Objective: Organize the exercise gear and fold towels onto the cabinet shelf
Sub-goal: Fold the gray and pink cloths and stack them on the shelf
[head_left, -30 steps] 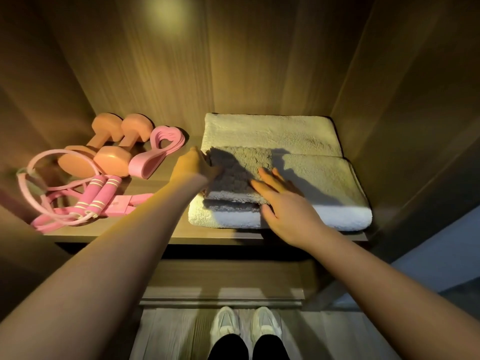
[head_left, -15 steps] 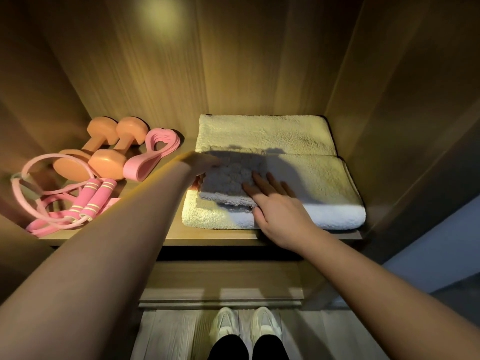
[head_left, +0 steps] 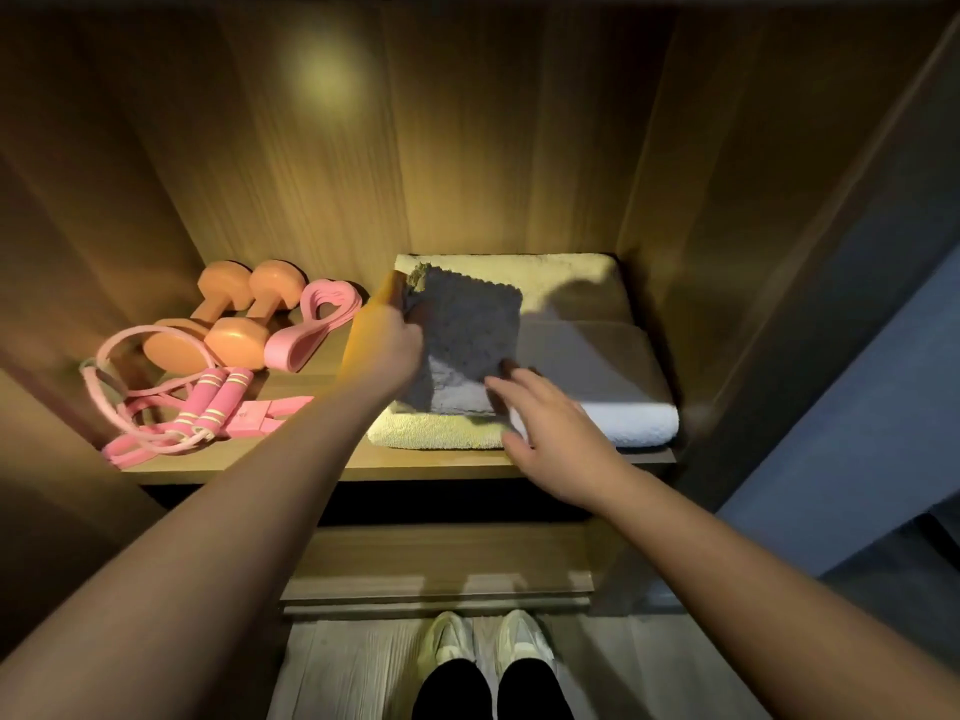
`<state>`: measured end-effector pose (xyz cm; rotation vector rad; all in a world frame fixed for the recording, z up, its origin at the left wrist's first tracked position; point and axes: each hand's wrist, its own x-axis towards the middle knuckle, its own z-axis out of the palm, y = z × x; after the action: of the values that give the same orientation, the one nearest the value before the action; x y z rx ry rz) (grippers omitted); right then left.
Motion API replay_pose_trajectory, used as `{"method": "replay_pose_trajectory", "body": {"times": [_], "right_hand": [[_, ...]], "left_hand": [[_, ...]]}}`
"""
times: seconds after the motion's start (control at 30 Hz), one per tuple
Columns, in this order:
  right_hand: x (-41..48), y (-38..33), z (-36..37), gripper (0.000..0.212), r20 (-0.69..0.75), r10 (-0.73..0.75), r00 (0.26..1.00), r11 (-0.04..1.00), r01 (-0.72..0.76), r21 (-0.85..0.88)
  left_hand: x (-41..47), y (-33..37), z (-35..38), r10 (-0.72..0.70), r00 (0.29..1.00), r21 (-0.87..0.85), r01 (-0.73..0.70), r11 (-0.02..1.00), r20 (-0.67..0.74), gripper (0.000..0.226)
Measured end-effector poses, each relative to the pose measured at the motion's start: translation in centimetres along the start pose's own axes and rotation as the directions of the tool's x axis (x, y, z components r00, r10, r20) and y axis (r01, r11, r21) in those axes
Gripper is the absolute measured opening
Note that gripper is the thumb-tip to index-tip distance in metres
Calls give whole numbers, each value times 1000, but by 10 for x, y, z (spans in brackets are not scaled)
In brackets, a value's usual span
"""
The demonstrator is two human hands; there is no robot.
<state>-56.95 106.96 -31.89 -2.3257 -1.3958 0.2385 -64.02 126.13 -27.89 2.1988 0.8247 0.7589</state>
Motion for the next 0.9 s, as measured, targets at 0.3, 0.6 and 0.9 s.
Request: {"method": "replay_pose_trajectory", "body": {"times": [0.3,0.6,0.9], "right_hand": [[-110,-54,-37,45,-262,-14,965,916,118,383],[-207,-100,-20,34,-304,-240,922,821,359,444],[-233,-127,-37,22,-181,-362,914,850,404,339]], "left_hand": [[-131,39,-82,270,936,-60,-291,955,-226,30],[-228,40,-113,411,859,30,-423,906,-306,42],[-264,55,-132,539,786,-3,-566,824,-303,46]]}}
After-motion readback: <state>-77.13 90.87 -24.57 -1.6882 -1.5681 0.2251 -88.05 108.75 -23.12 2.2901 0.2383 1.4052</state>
